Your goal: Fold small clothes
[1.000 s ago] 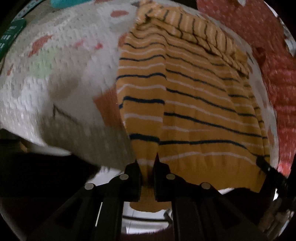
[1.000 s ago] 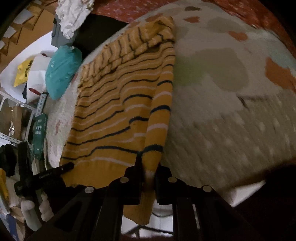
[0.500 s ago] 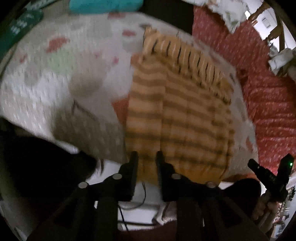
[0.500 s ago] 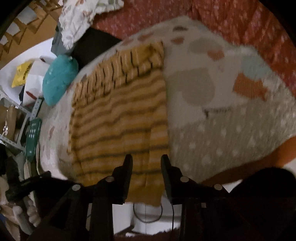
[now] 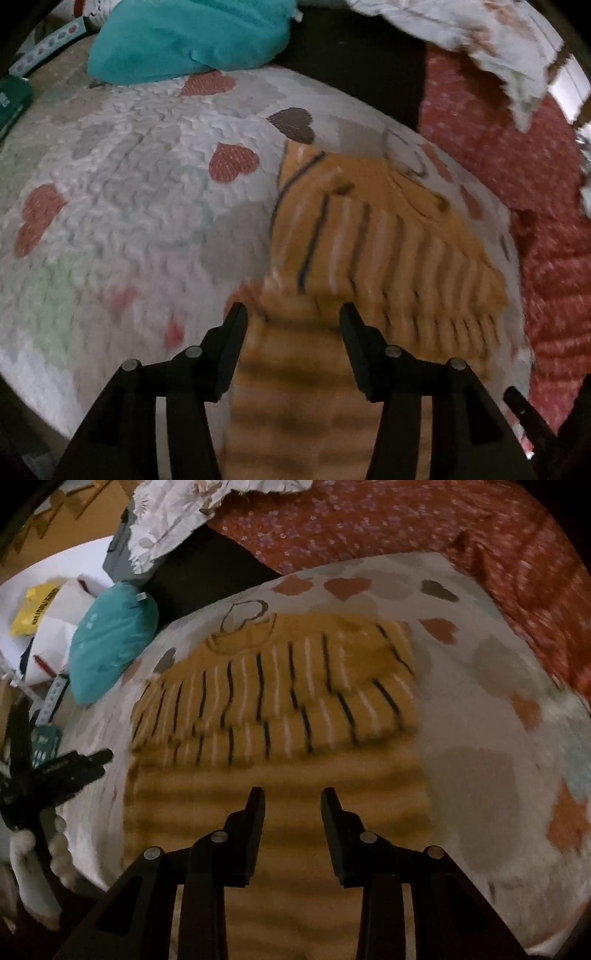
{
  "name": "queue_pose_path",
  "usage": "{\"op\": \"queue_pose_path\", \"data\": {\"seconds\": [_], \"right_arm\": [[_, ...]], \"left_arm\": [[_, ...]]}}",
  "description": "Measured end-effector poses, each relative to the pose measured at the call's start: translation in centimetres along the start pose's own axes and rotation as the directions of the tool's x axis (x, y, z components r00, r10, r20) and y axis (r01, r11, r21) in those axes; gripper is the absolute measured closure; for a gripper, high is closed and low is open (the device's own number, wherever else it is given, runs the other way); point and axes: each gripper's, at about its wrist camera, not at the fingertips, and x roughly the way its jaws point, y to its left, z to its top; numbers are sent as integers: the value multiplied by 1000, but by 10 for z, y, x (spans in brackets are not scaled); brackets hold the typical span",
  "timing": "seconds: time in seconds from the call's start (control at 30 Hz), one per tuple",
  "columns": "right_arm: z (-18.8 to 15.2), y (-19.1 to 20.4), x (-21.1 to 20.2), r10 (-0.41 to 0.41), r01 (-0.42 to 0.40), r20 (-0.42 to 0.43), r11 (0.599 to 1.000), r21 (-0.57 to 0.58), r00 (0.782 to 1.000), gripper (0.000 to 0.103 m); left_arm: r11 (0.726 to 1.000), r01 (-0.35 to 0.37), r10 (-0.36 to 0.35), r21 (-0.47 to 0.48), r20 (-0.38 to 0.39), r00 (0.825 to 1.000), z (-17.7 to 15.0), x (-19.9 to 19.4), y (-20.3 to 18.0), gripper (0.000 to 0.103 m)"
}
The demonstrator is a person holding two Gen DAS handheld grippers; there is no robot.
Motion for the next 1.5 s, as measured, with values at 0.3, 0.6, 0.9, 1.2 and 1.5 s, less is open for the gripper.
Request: {"op": "queue_pose_path", "data": {"seconds": [0.3,0.6,0.9,1.2,1.5], "right_arm": [[73,41,114,-37,40,-63,998,48,997,69],[79,73,140,-103,93,-108,992,-89,989,62],[70,110,102,-32,21,-77,991,-133,997,61],[7,119,63,-4,-20,-125,981,-191,992,54],[-66,-38,-26,-134,142,-85,985,94,987,49]], "left_arm": [[989,-127,133,76,-71,989,27,67,-11,57],[974,-225,224,-23,-45,974,41,51,36,79],[972,-143,135,-187,-52,989,42,24,106,78],[981,-149,139,-127,-85,987,23,23,108,75],[997,-46,39,-59,-109,993,-49,7,80,55]]}}
